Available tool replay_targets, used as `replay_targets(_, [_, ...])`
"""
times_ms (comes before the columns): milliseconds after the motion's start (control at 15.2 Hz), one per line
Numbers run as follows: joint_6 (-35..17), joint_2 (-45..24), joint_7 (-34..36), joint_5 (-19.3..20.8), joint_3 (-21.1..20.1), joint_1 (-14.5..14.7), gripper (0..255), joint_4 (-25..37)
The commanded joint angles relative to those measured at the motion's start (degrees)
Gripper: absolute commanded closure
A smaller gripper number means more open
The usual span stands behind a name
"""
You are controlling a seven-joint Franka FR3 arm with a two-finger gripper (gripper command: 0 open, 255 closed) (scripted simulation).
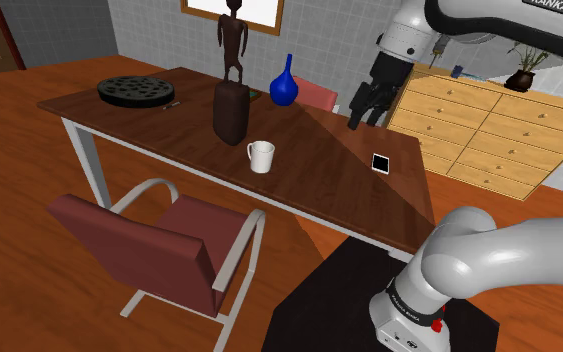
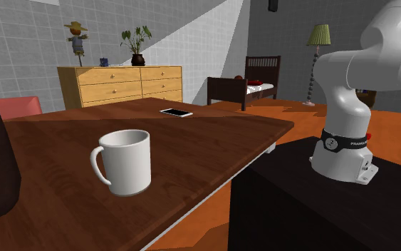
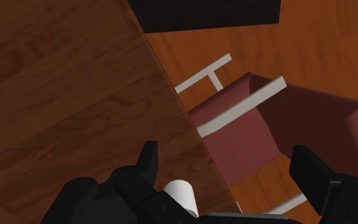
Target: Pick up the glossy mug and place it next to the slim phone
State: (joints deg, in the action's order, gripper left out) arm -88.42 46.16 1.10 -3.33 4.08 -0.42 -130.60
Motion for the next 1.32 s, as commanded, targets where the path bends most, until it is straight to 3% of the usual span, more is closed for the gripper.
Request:
replay_targets(0, [0.0, 0.0, 0.0, 0.0, 0.0, 0.0, 0, 0.0])
replay_targets(594, [-12.3, -17.4, -3.2, 0.6, 2.1, 0.5, 0, 3.0])
replay_targets(1254, [-21.1, -39.1, -6.8, -0.7, 4.1, 0.7, 0, 13.5])
